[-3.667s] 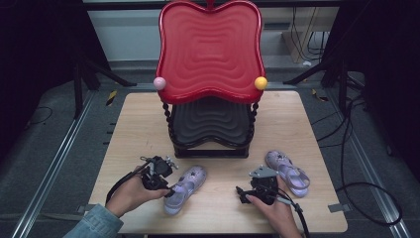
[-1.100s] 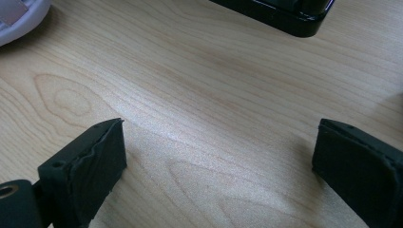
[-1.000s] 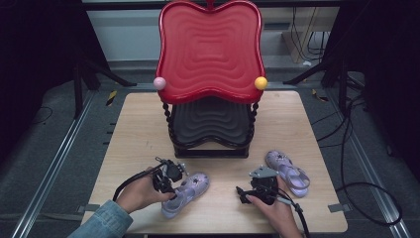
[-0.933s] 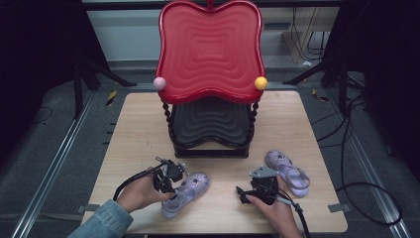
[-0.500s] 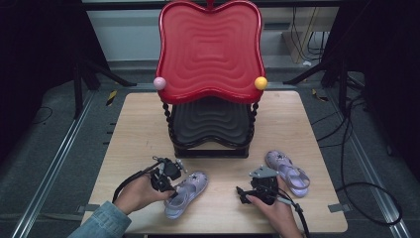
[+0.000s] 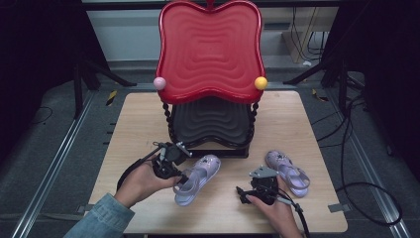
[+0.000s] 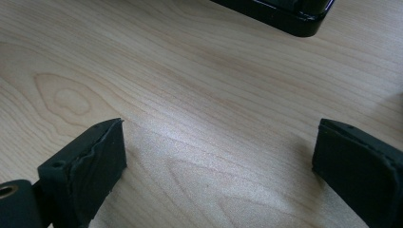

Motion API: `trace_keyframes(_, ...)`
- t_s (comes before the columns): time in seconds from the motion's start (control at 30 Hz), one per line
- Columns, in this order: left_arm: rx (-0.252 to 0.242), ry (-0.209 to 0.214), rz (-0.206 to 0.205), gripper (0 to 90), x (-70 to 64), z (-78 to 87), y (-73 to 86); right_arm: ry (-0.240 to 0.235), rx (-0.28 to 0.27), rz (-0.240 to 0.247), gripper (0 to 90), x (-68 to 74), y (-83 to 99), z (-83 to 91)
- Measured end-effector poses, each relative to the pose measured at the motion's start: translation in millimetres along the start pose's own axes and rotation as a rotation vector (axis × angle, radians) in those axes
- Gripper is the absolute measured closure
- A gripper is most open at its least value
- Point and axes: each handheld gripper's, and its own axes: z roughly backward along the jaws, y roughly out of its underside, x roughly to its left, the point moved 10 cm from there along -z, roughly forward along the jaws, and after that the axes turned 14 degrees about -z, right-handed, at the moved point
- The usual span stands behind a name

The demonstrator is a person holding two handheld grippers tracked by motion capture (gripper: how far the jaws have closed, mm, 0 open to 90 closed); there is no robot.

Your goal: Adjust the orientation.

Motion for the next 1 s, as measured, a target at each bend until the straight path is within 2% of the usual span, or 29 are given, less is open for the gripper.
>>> trace_keyframes(0.27, -0.074, -0.037, 0.032, 81.7, 11.5, 11.8, -24.9, -0.001, -0.002, 0.001, 4.2, 0.1, -0.2, -0.2)
trace_keyframes(0.33, -0.109, -0.059, 0.048, 81.8, 15.6, 14.4, -34.7, -0.001, -0.002, 0.001, 4.2, 0.1, -0.1, -0.2)
trace_keyframes(0.47, -0.155, -0.075, 0.082, 81.8, 20.3, 15.2, -45.5, -0.001, -0.004, 0.003, 4.2, 0.0, -0.4, -0.3)
trace_keyframes(0.53, -0.172, -0.092, 0.083, 81.8, 23.7, 15.9, -49.6, -0.002, -0.004, 0.003, 4.2, 0.0, -0.4, -0.3)
trace_keyframes(0.7, -0.232, -0.117, 0.115, 81.8, 27.8, 17.1, -59.8, -0.002, -0.004, 0.005, 4.2, -0.1, -0.5, -0.2)
trace_keyframes(1.0, -0.309, -0.198, 0.146, 81.8, 33.9, 13.3, -70.8, -0.005, -0.006, 0.004, 4.2, 0.2, -0.5, -0.3)
